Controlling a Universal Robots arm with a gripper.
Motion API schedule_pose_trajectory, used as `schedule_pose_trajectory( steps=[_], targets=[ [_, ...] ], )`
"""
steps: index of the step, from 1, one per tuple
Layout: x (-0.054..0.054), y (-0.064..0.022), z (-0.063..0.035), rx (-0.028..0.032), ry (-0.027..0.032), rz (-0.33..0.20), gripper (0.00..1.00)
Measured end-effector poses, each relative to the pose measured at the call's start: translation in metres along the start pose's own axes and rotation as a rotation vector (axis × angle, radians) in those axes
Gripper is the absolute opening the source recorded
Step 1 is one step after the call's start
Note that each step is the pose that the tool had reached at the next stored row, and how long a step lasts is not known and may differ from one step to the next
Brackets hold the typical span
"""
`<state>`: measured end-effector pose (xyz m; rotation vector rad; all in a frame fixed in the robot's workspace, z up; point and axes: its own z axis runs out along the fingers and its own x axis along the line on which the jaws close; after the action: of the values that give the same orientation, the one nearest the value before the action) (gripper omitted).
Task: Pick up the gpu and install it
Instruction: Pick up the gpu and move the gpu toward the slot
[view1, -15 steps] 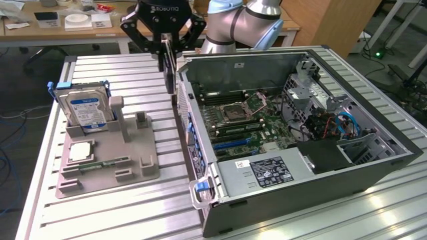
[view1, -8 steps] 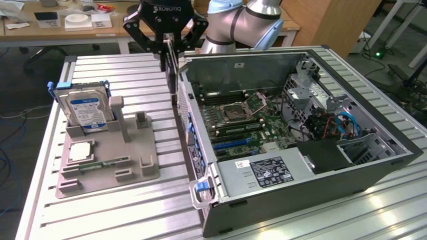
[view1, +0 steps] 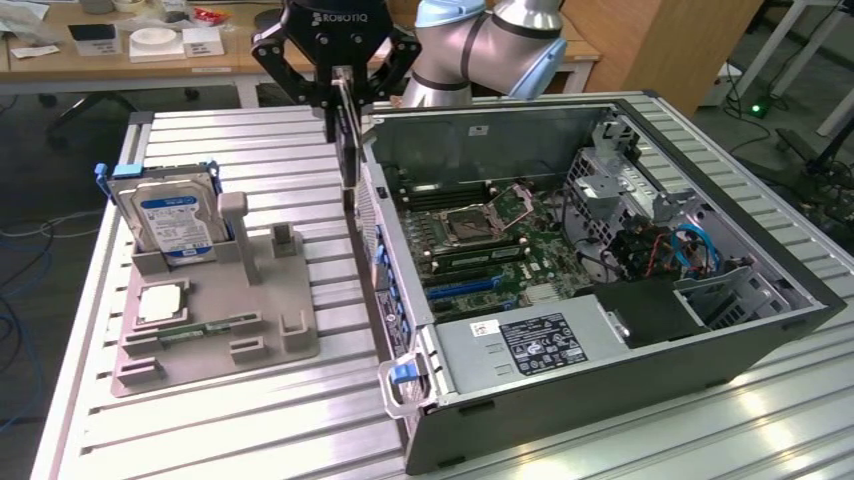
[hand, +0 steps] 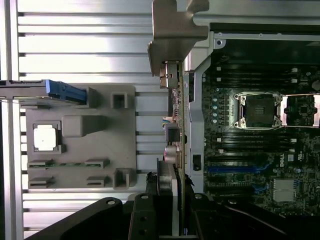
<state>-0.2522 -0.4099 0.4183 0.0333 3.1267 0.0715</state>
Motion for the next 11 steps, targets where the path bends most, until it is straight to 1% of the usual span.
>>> schedule_pose_trajectory(
  steps=[11],
  targets=[
    [-0.0063,0.0001,0.0001,0.0,0.0,0.0,0.28]
  ],
)
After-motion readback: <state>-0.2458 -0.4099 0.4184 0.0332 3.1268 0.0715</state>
